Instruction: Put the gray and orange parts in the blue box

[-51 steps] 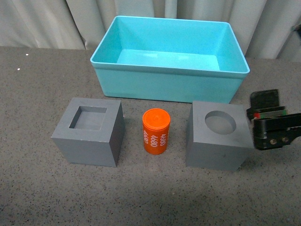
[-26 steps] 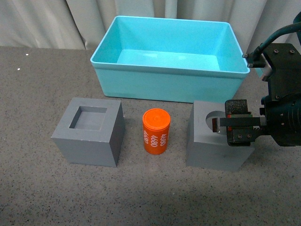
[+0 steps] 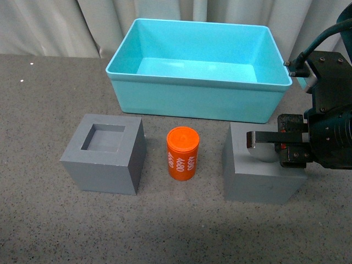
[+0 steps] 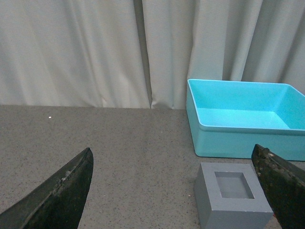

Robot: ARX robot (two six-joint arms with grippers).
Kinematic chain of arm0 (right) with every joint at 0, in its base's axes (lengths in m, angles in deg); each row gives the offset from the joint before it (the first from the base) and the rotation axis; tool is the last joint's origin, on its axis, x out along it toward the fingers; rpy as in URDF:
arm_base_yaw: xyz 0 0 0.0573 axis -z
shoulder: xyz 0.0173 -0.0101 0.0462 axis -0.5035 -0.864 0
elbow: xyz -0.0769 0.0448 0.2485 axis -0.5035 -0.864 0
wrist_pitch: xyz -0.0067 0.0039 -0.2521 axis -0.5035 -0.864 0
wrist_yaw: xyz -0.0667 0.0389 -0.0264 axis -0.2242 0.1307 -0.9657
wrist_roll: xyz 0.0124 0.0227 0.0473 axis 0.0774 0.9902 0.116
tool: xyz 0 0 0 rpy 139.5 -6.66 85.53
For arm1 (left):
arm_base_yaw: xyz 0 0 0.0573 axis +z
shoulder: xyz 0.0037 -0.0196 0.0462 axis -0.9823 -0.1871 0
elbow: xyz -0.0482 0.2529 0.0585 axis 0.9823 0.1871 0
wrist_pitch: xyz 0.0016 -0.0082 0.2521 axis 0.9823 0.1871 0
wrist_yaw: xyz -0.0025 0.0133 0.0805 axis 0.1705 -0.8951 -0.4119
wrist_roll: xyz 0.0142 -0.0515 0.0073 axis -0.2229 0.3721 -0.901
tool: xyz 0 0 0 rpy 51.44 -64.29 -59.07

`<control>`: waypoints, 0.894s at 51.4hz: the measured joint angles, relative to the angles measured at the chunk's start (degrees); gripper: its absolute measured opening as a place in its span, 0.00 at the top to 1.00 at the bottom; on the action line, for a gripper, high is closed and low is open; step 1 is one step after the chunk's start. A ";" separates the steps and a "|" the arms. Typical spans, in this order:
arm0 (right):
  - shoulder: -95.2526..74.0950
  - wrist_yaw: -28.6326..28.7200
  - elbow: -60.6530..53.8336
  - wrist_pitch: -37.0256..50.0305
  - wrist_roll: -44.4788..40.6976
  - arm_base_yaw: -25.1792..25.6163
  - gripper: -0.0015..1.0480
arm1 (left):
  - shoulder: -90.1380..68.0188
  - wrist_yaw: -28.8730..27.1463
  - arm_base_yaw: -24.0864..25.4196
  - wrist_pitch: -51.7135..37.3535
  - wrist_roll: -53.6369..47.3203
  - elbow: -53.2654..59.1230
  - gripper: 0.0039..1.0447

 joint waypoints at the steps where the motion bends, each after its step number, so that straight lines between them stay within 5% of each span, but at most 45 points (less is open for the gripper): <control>1: 0.09 0.07 0.00 -0.09 0.00 0.07 0.83 | 0.00 0.02 0.00 0.00 0.00 0.00 0.06; 25: 17.46 2.49 3.50 -1.20 -4.57 3.58 0.84 | 0.00 0.02 0.00 0.00 0.02 0.00 0.06; 46: -2.40 6.54 24.41 0.79 -9.22 5.53 0.84 | 0.00 0.00 0.00 0.00 0.00 0.00 0.06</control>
